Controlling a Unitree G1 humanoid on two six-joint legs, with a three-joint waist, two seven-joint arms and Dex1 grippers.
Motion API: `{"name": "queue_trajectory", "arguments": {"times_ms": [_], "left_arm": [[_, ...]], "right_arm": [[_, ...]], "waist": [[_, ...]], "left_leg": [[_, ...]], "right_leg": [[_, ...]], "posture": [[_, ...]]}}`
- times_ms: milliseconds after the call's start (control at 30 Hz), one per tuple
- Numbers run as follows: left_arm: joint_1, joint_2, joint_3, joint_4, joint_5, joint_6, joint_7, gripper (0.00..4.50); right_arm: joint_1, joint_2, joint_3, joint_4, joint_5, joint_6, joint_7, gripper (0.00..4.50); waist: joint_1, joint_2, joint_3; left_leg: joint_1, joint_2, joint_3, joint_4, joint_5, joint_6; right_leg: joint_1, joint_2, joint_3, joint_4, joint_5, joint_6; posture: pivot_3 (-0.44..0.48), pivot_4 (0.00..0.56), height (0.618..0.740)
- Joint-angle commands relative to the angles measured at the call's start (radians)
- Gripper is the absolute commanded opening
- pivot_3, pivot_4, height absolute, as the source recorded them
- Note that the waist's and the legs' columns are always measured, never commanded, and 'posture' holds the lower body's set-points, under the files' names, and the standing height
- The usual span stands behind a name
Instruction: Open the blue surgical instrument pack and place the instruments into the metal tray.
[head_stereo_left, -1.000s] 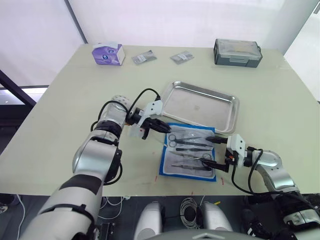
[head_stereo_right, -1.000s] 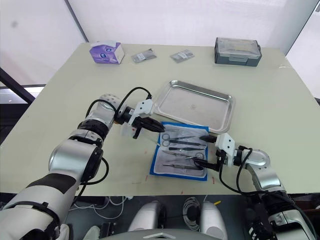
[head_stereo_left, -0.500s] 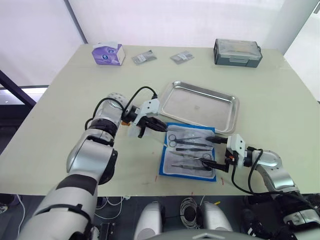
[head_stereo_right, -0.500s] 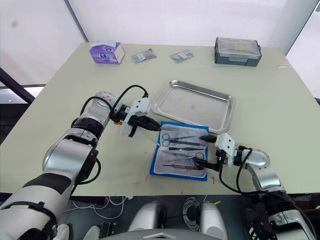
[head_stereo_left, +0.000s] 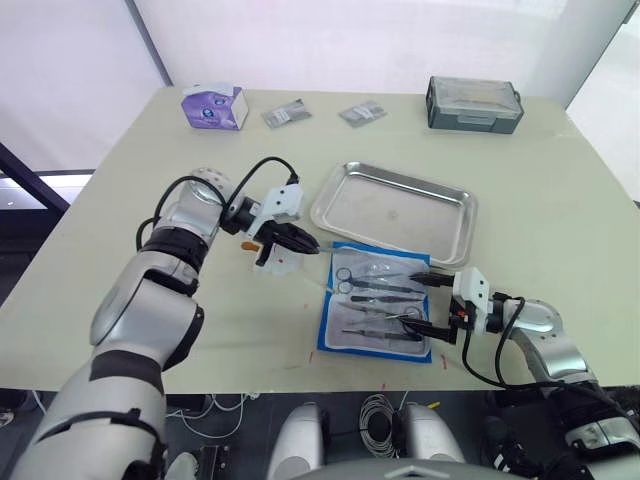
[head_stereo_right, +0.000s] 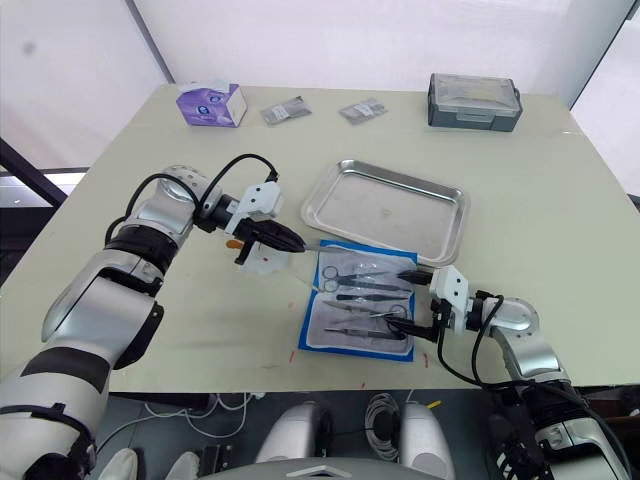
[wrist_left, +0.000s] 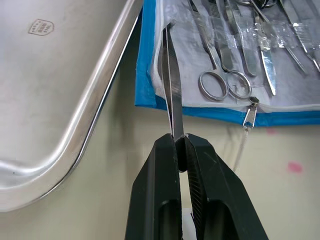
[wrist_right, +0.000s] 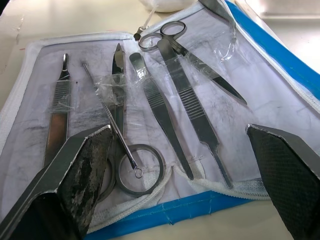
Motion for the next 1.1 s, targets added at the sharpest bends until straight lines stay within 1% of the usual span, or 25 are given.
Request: {"name": "queue_trajectory", "arguments": {"times_ms": [33,133,333,433,500,600,700,900,1033,1100], "left_arm": [[-0.006,0.042,-0.021,-0.066,-0.075,0.022,-0.036,0.02],[-0.003,0.070,-0.048,-0.097,-0.108,0.035,-0.036,0.02],[0.010,0.176,-0.113,-0.209,-0.208,0.082,-0.036,0.02],[0.011,0.182,-0.081,-0.238,-0.273,0.152,-0.036,0.02],[0.012,0.156,-0.029,-0.227,-0.289,0.182,-0.036,0.02],[0.019,0.103,0.056,-0.210,-0.266,0.208,-0.031,0.02],[0.028,0.049,0.139,-0.206,-0.232,0.238,0.019,0.02],[0.044,-0.067,0.267,-0.223,-0.177,0.358,0.262,0.02],[0.069,-0.120,0.313,-0.271,-0.122,0.444,0.403,0.02],[0.081,-0.152,0.324,-0.299,-0.091,0.507,0.494,0.02]], "right_arm": [[0.040,-0.002,0.059,0.062,-0.080,0.029,0.000,4.50],[0.039,-0.003,0.058,0.063,-0.080,0.029,0.002,4.50],[0.040,-0.003,0.059,0.063,-0.081,0.028,0.004,4.50],[0.042,-0.003,0.058,0.063,-0.081,0.026,0.005,4.50],[0.041,-0.002,0.059,0.063,-0.082,0.026,0.004,4.50],[0.040,0.000,0.060,0.063,-0.082,0.026,0.003,4.50],[0.041,0.000,0.060,0.062,-0.082,0.027,0.003,4.50],[0.043,-0.001,0.057,0.058,-0.082,0.029,0.003,4.50],[0.043,-0.001,0.056,0.058,-0.082,0.029,0.001,4.50],[0.042,0.000,0.056,0.059,-0.082,0.029,0.001,4.50]], "waist": [[0.000,0.000,0.000],[0.001,0.000,0.000],[0.000,0.000,0.000],[0.003,0.000,0.000],[0.003,0.000,0.000],[0.003,0.000,0.000],[0.001,0.000,0.000],[0.003,0.000,0.000],[0.001,0.000,0.000],[0.001,0.000,0.000]], "left_leg": [[0.000,0.000,0.000,0.000,0.000,0.000],[0.000,0.000,-0.001,0.000,0.000,0.000],[0.000,0.000,-0.001,0.000,0.000,0.000],[0.000,0.000,-0.001,0.000,0.000,0.000],[0.000,0.000,-0.001,0.000,0.000,0.000],[0.000,0.000,-0.001,0.000,0.000,0.000],[0.000,0.000,0.000,0.000,0.000,0.000],[0.000,0.000,0.001,0.000,0.000,0.000],[0.000,0.000,-0.002,0.000,0.000,0.000],[0.000,0.000,-0.002,0.000,0.000,-0.001]], "right_leg": [[0.000,0.000,0.000,0.000,0.000,0.000],[0.000,0.000,0.000,0.000,0.000,0.000],[0.000,0.000,0.000,0.000,0.000,0.000],[0.000,0.000,0.000,0.000,0.000,0.000],[0.000,0.000,0.000,0.000,0.000,0.000],[0.000,0.000,0.000,0.001,0.000,0.000],[0.000,0.000,0.000,0.000,0.000,0.000],[0.000,0.000,0.000,0.001,0.000,0.000],[0.000,0.000,0.000,0.001,0.000,0.000],[0.000,0.000,0.000,0.001,0.000,0.000]], "posture": [[0.000,0.150,0.727],[0.000,0.150,0.727],[0.000,0.150,0.727],[0.000,0.150,0.727],[0.000,0.150,0.727],[0.000,0.150,0.727],[0.000,0.150,0.727],[0.000,0.150,0.727],[0.000,0.150,0.727],[0.000,0.150,0.727]]}}
